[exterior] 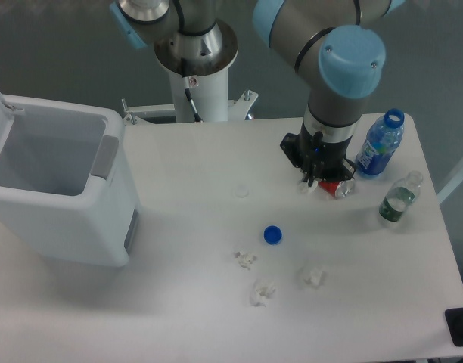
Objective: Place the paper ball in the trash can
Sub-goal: 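Close the gripper on the white paper ball beside the red can and lift, then carry the held paper ball over to the open white trash bin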
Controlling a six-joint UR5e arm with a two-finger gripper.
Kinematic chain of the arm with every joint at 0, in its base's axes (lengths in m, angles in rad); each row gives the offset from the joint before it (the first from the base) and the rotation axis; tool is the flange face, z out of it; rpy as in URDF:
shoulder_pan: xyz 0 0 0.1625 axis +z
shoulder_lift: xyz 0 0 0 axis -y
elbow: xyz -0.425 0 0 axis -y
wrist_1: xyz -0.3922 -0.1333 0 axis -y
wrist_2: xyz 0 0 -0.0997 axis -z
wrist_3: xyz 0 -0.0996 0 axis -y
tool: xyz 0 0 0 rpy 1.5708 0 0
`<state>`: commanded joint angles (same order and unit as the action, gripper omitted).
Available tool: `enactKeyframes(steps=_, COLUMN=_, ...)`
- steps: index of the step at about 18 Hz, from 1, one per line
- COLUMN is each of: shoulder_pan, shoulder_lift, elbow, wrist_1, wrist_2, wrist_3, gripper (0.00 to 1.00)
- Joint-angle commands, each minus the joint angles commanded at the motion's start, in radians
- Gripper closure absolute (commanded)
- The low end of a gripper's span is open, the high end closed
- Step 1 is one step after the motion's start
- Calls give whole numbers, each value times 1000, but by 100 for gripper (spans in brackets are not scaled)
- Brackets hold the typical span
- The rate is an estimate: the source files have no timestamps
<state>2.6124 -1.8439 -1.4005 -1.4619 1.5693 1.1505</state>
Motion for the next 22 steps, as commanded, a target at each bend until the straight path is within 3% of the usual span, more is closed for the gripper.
enactKeyframes(steps=7, shoulder_pan=-41, shoulder_lift=129, elbow=-21, wrist_1=-64, wrist_2=-37, wrist_3=-77, gripper=100)
enactKeyframes(steps=11, shoulder_pan=-110, shoulder_lift=221, elbow=-66, wrist_1=-80, wrist_2=-90, wrist_3=-123, gripper=100)
enactKeyframes(steps=16, shoulder_pan=-182, shoulder_lift=325, elbow=-72, wrist_1=-114, wrist_2=-181, wrist_3=-205, gripper=100)
enactKeyframes(steps=20, shoulder_pan=-268, shoulder_lift=357, elbow=-71, wrist_1=-104, wrist_2=-230, wrist_3=-319, gripper=100)
enactKeyframes(steps=22, shoulder_pan=-308, shoulder_lift=350, elbow=-69, wrist_1=-71, wrist_2=-247, wrist_3=-379, gripper=100)
